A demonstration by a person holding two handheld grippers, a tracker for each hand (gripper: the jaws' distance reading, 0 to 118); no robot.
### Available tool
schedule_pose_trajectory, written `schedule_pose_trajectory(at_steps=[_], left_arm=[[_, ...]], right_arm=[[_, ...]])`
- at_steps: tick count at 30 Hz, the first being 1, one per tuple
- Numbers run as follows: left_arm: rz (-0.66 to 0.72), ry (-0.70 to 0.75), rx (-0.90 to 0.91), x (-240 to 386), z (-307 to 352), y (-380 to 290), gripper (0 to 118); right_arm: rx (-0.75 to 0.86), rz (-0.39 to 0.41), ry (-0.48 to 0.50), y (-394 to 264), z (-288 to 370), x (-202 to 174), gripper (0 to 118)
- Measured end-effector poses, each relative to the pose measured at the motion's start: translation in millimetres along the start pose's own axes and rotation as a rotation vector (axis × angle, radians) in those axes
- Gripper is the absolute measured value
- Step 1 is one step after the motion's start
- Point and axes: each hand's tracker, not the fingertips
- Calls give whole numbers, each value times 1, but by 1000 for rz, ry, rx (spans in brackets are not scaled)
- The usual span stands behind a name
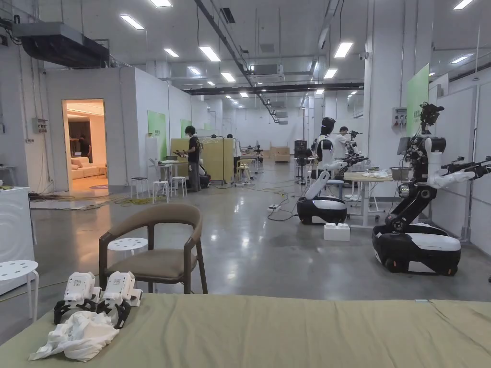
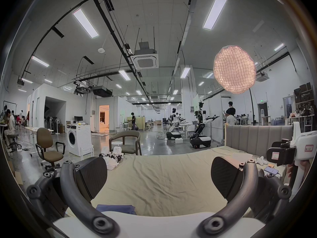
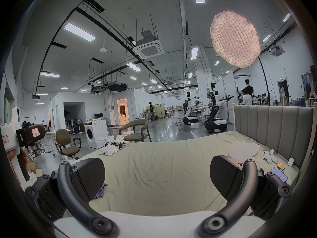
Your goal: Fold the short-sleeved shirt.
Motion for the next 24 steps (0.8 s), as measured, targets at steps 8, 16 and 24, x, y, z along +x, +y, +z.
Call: schedule_pose_trajectory(at_steps=[8, 16, 24], left_arm=[[15, -5, -20, -1, -1, -2, 118], [20, 0, -25, -2, -1, -2, 118], [34, 0, -34, -3, -2, -3, 118]], right_arm=[[0, -29, 9, 1, 2, 3, 118], [-8, -54, 11, 1, 1, 4, 118], [-13, -45, 16, 1, 1, 3, 118]])
